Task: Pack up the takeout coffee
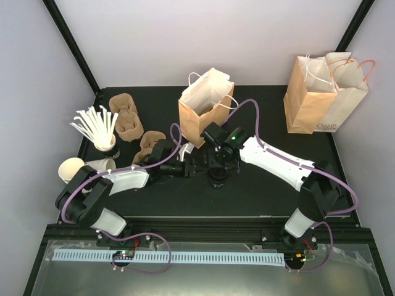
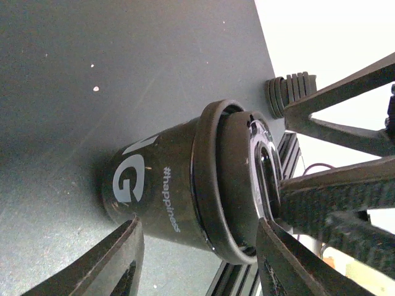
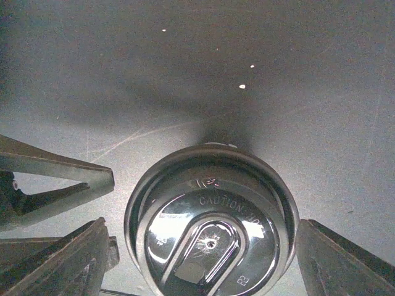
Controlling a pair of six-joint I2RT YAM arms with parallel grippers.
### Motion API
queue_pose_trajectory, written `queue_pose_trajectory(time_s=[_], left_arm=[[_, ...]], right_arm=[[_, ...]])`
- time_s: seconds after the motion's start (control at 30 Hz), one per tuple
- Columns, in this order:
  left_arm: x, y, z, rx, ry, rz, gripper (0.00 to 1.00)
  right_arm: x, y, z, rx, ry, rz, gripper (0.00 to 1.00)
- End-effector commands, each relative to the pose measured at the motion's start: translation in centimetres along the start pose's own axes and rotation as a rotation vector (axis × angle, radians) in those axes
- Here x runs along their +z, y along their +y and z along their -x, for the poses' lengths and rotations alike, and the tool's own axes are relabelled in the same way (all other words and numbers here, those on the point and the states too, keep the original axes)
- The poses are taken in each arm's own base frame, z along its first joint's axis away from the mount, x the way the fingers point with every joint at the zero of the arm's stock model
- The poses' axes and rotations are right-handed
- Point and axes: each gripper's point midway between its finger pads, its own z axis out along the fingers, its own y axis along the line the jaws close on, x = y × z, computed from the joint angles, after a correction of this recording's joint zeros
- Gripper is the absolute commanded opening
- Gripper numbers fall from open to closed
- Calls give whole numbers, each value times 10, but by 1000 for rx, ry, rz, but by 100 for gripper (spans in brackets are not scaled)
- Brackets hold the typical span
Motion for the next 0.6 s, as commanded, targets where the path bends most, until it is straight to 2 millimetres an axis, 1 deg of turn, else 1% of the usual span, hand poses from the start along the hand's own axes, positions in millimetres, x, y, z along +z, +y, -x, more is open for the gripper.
queue_pose_trajectory(time_s=[0.0,0.1,0.27,0.37,0.57], left_arm=[[3,-20,18,38,-25,-68,52],[5,-20,19,34,-25,-70,49],[5,-20,18,31,-23,-77,48],[5,-20,17,34,-22,-77,47],[4,-19,17,34,-25,-74,47]], right_arm=[[6,-2,-2,33,3,-21,85],[5,-6,-4,34,3,-29,83],[1,-12,-4,48,-15,-40,82],[-1,-12,-4,51,-17,-28,82],[3,-8,-8,46,0,-6,81]])
